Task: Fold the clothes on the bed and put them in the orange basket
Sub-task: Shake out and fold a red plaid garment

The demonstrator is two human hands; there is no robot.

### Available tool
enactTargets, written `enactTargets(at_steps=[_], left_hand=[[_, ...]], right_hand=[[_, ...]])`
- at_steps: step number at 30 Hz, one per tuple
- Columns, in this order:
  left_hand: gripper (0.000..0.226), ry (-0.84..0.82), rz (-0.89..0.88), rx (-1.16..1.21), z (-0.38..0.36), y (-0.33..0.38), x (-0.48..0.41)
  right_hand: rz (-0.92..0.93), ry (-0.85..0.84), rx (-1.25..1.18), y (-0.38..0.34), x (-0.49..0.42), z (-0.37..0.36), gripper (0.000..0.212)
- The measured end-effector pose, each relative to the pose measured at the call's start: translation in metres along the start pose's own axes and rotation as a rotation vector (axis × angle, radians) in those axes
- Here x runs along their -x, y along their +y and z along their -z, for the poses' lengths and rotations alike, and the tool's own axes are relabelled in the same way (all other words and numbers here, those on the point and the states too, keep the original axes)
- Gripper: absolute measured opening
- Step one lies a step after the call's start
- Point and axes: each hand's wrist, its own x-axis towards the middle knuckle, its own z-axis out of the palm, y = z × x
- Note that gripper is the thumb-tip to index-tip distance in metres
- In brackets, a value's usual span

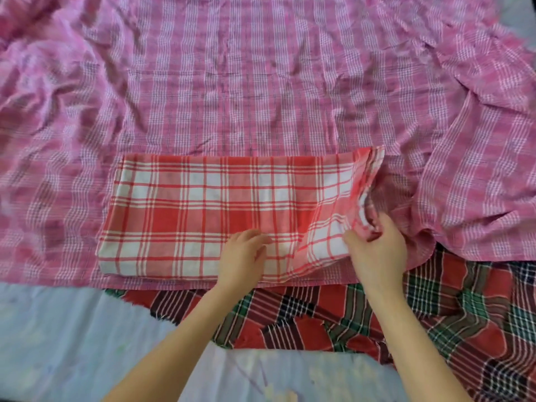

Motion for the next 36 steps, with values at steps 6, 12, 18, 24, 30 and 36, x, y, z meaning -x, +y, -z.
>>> enactTargets(at_steps=[6,12,18,24,30,36], left_hand=[[0.028,0.07,0.587,1.068,0.04,-0.005,-0.032],[0.049,0.024,0.539,0.596,0.04,-0.001,-0.052],[0.04,0.204,0.417,0.385,0.033,-0.003,-0.047],[0.052,0.212,0.239,-0.25,0.023,-0.004,-0.026],[0.037,-0.109,0.061,0.007,0.039,-0.047,0.011],[0.017,0.208,0.52,0.979,0.111,-0.107,0.042]], right_hand=[[0.694,-0.401,0.58,-0.015,0.057,-0.075,0.037],[0.777,-0.825,0.757,0.019,0.066,-0.096,0.06],[0.208,-0.245,0.346,0.035,0.041,-0.064,0.036],[-0.568,-0.642,-0.242,0.034,0.02,-0.072,0.034],[-0.327,-0.563,-0.254,-0.024,0.045,-0.081,0.025],[0.207,-0.468,0.164,-0.113,0.101,-0.136,0.041]])
